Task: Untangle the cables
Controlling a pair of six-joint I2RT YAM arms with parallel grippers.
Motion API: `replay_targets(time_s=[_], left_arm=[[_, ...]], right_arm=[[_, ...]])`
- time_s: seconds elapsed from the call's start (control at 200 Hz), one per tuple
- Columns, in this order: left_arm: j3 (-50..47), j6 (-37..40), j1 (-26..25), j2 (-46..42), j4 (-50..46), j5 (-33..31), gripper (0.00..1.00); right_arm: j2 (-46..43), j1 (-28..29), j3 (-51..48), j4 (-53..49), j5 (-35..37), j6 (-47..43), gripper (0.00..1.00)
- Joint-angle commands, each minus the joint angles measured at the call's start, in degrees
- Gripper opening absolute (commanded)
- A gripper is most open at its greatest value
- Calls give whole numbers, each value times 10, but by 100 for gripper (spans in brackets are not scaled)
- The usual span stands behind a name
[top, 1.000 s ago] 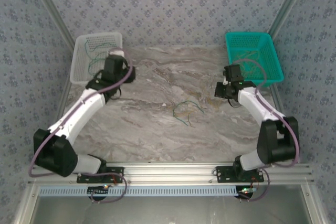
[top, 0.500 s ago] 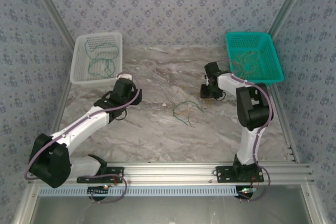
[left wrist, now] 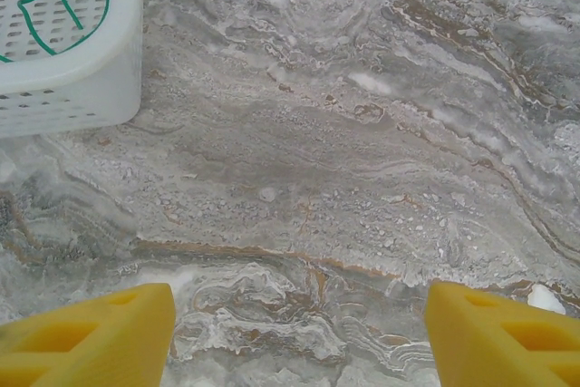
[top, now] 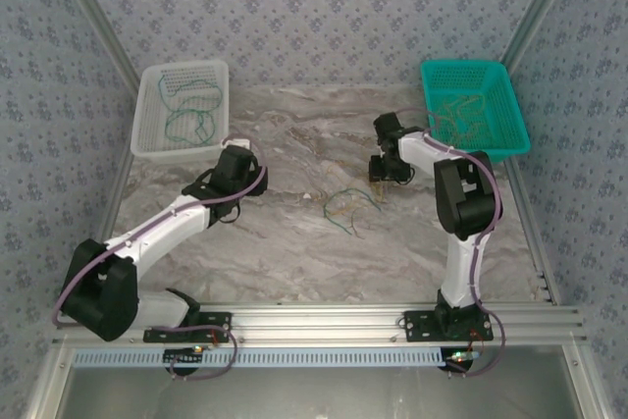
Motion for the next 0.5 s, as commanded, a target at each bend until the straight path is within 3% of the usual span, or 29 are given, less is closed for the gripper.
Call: replay_targets(time_s=[0.0, 0.055, 0.18, 0.325, 0.495], left_arm=[[16, -1, -1, 1, 12, -4, 73], [15, 2, -1, -1, 13, -5, 73], [17, 4, -1, -2, 13, -5, 73], [17, 8, -1, 3, 19, -3, 73], [23, 8, -1, 13, 20, 1, 73]], right_arm=[[-10, -10, -12, 0, -135, 37, 55], [-24, -11, -14, -5, -132, 45, 57], [-56, -3, 3, -58, -31, 50, 63], [-101, 9, -24, -14, -57, 35, 70], [-46, 38, 11, -47, 15, 42, 72]])
